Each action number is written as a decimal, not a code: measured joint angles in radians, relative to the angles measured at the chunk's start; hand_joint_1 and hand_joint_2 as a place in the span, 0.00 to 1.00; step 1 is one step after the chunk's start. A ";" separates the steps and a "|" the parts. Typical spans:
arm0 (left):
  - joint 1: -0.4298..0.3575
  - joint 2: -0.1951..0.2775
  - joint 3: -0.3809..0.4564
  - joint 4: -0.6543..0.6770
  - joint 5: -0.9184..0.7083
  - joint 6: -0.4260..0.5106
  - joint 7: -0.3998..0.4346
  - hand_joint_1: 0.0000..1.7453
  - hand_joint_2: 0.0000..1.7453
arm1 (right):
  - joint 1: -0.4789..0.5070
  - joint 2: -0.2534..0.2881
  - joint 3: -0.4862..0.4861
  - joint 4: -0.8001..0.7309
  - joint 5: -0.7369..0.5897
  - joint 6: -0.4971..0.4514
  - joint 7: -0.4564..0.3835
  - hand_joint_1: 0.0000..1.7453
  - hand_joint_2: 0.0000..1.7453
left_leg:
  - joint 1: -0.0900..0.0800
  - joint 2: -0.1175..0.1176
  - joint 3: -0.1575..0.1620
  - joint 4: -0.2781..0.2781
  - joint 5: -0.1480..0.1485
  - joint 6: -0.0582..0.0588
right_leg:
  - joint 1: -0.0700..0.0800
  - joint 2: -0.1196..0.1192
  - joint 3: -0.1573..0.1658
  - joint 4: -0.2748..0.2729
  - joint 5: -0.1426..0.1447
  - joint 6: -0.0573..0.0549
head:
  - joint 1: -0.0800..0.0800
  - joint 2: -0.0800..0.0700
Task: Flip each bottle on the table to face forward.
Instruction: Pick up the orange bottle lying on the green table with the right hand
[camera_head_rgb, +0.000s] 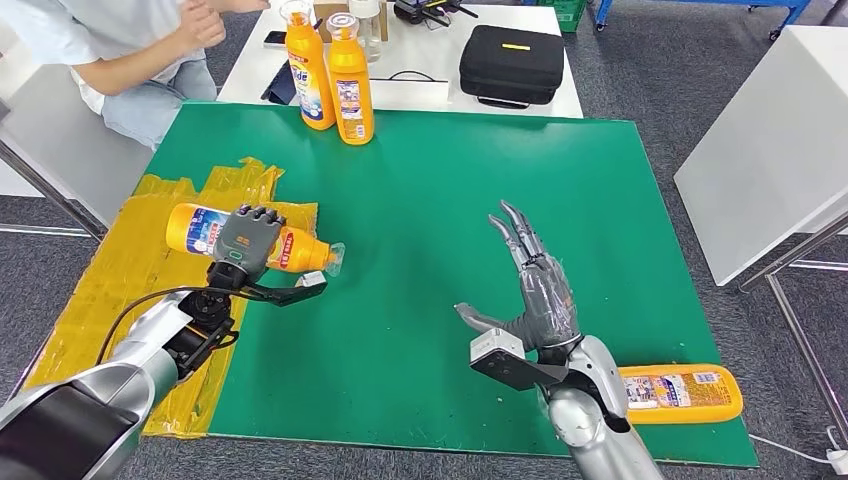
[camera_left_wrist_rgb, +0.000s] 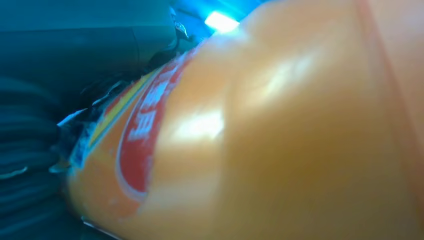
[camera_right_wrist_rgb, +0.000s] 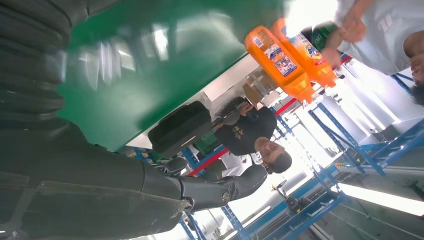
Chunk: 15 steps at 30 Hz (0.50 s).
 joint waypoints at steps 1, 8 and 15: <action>0.000 0.002 0.004 0.006 -0.001 -0.003 0.002 0.43 1.00 | 0.001 0.000 -0.001 -0.001 0.003 0.001 0.001 0.00 1.00 | 0.000 0.000 0.000 0.000 0.000 0.000 | 0.000 0.000 0.000 0.000 0.000 0.000 | 0.000 0.000; 0.000 0.006 0.018 0.030 -0.005 -0.010 0.003 0.00 1.00 | 0.004 0.001 -0.003 -0.004 0.008 0.001 0.003 0.00 1.00 | 0.000 0.000 0.000 0.000 0.000 0.000 | 0.000 0.000 0.000 0.000 0.000 0.000 | 0.000 0.000; 0.000 0.007 0.059 0.043 0.015 -0.009 0.019 0.00 1.00 | 0.006 -0.002 -0.003 -0.017 0.073 0.040 0.036 0.00 1.00 | 0.000 0.000 0.000 0.000 0.000 0.000 | 0.000 0.000 0.000 0.000 0.000 0.000 | 0.000 0.000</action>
